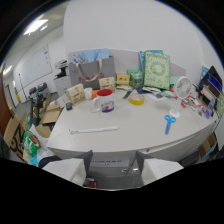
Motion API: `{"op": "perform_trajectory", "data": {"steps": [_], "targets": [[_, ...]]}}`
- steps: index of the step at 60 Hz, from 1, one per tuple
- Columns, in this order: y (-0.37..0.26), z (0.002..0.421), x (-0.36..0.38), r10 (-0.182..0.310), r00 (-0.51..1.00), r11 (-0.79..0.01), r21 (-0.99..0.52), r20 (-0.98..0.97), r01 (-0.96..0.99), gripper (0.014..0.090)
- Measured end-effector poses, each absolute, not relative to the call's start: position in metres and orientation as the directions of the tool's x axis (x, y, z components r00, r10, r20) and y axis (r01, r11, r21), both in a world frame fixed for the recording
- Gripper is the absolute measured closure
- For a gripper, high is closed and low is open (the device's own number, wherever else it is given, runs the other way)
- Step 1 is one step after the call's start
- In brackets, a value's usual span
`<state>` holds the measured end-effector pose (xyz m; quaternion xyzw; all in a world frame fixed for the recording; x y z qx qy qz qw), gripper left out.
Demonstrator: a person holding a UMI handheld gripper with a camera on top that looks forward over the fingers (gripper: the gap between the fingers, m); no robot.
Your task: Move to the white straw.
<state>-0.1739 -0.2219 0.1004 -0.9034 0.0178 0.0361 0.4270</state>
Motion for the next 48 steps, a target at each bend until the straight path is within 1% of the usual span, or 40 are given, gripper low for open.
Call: {"op": "perform_trajectory", "data": {"steps": [11,17,25,35,48], "targets": [[-0.219,0.091,-0.217,0.035,0.995,-0.635,-0.771,-0.090,-0.048,0.0201],[-0.209,0.087,-0.228,0.041,0.996,-0.634,-0.772,-0.080,-0.035,0.0200],[-0.189,0.077,-0.236,0.032,0.997,-0.627,-0.779,-0.065,-0.030,0.0202],[-0.162,0.058,-0.243,0.038,0.998,-0.640,-0.768,-0.052,-0.016,0.0204],[-0.127,0.032,-0.244,0.031,0.999,-0.642,-0.767,-0.031,-0.004,0.0204]]}}
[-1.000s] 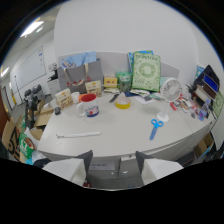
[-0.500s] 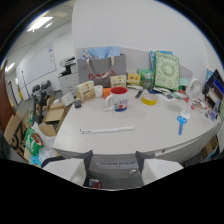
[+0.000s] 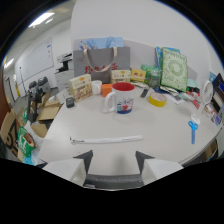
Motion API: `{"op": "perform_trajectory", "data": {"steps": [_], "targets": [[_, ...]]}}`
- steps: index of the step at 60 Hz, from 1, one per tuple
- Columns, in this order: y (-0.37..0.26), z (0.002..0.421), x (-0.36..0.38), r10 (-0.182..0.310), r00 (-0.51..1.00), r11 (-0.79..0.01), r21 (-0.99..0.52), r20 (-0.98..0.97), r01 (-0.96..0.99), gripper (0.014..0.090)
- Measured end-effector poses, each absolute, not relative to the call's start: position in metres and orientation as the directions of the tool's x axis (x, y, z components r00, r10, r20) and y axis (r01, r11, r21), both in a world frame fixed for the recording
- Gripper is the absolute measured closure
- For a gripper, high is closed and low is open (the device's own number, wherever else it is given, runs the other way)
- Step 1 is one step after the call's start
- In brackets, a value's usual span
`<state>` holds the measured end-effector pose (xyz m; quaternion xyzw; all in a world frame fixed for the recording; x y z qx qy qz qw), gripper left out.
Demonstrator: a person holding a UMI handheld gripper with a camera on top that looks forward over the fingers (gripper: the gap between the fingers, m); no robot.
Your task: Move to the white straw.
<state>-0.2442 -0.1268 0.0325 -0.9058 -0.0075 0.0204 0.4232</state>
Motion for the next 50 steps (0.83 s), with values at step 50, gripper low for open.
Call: {"op": "perform_trajectory", "data": {"steps": [50], "targets": [[-0.084,0.015,-0.253,0.061,0.998,-0.630,-0.777,-0.024,0.020,0.0205]]}}
